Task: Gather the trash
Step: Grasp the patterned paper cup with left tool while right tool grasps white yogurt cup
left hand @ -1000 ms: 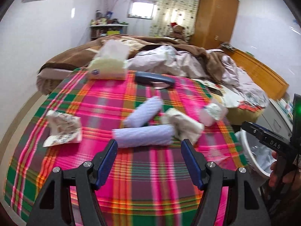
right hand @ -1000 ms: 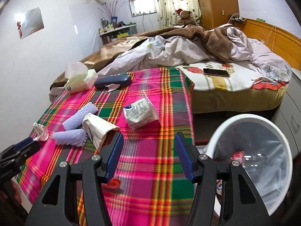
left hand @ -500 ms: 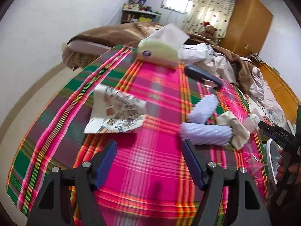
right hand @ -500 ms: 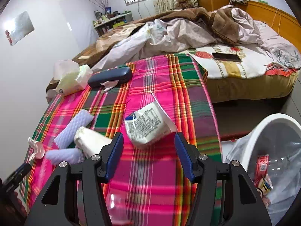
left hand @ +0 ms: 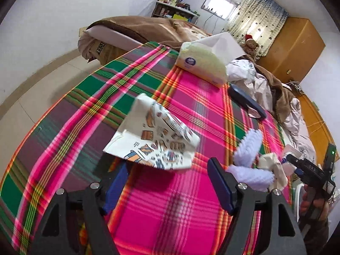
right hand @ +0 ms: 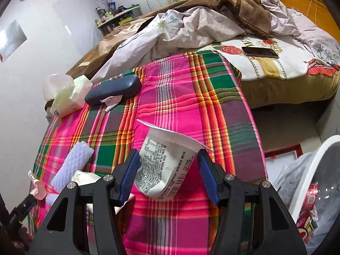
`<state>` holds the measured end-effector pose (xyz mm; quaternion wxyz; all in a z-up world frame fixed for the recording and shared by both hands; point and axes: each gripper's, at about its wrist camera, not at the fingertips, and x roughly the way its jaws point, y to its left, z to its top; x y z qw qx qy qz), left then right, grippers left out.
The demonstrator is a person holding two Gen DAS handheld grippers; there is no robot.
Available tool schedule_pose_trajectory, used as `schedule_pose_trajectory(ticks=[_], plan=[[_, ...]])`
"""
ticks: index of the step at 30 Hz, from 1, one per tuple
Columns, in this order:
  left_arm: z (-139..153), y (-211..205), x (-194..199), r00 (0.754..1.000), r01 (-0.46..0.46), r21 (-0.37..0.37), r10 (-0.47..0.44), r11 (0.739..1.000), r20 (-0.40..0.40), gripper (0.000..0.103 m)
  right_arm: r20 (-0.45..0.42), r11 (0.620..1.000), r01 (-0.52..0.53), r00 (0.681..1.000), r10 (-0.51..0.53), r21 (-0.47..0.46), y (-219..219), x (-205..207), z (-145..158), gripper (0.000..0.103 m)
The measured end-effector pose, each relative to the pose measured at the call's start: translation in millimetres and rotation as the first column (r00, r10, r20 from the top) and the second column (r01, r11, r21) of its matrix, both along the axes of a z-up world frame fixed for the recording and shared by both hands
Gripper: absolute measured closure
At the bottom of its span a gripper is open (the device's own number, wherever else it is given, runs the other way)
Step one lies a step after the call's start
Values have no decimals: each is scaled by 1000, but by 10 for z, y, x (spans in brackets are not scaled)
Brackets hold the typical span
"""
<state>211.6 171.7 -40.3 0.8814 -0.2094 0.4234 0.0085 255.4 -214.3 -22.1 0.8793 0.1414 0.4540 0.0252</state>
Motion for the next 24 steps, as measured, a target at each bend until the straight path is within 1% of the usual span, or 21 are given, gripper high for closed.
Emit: schedule_pose_trajectory(ticks=[4, 8, 12, 15, 17, 18, 21, 24], plan=[[-23, 46, 114, 1000, -17, -19, 17, 1000, -12, 26, -16, 999, -37, 999, 37, -2, 40, 30, -37, 45], [-26, 44, 220, 1000, -20, -4, 20, 1000, -17, 26, -20, 996, -81, 997, 81, -27, 107, 48, -62, 45], [-34, -34, 365, 999, -9, 34, 10, 999, -35, 26, -25, 992, -106, 994, 105, -68, 170, 51, -54, 45], [-56, -105, 469, 999, -1, 44, 3, 999, -52, 26, -24, 990, -121, 993, 119, -78, 183, 60, -55, 46], [-55, -173, 500, 999, 13, 65, -10, 998, -44, 26, -22, 988, -134, 991, 133, -76, 190, 48, -54, 55], [-65, -199, 513, 999, 17, 73, -14, 997, -47, 26, -23, 987, -138, 990, 137, -82, 199, 46, -54, 58], [-69, -238, 509, 999, 16, 93, -12, 996, -44, 26, -13, 981, -153, 988, 153, -123, 241, 23, -44, 58], [-84, -305, 503, 998, 39, 147, -31, 988, -53, 28, -8, 980, -161, 987, 161, -119, 241, 11, -46, 58]])
